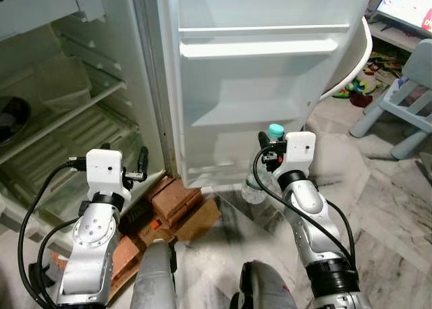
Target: Restocking fridge
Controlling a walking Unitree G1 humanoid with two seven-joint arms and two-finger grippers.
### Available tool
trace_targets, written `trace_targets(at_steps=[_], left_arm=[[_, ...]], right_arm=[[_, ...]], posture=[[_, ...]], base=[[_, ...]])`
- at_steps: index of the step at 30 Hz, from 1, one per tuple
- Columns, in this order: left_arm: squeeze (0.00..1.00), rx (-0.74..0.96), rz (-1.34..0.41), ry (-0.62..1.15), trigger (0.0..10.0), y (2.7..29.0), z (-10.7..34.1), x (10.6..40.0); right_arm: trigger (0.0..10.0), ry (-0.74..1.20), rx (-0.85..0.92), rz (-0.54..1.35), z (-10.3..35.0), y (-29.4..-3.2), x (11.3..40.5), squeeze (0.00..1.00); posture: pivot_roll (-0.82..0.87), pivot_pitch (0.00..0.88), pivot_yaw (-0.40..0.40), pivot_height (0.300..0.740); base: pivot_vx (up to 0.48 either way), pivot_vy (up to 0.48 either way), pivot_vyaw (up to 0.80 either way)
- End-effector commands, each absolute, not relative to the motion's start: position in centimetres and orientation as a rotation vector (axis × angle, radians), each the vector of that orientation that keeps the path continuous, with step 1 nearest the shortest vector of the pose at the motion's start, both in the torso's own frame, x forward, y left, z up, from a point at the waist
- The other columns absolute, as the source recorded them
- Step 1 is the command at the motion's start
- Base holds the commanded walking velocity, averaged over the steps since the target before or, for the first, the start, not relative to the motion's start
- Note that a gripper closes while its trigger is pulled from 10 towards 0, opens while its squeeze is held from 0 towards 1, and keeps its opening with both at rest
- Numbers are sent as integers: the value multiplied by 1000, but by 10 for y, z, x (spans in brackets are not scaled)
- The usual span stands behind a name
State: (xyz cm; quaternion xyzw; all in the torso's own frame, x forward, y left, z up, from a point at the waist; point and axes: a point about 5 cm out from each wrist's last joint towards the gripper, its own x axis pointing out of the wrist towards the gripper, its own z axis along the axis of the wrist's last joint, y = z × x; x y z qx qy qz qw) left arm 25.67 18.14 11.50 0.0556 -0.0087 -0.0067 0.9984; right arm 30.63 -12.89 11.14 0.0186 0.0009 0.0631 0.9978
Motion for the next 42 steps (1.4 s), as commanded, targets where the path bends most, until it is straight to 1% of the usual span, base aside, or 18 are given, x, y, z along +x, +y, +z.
trace_targets(at_steps=[1,6,18,37,42], left_arm=[[0,111,-31,-10,10000,179,112,255],[0,113,-35,-14,10000,179,113,257],[0,112,-43,-14,10000,176,113,256],[0,99,-48,-8,10000,174,112,256],[0,98,-48,-6,10000,173,113,254]], right_arm=[[10000,-34,25,118,118,-131,309,0],[10000,-35,18,113,119,-130,310,0],[10000,-2,-57,65,113,-137,310,0],[10000,38,-64,83,107,-134,311,0],[10000,59,-78,79,103,-136,310,0]], posture=[[115,98,-67,665],[114,115,-66,665],[114,117,-64,665],[111,123,-69,665],[113,123,-70,665]], base=[[262,0,0],[311,0,0],[336,0,0],[381,0,0],[61,0,0]])
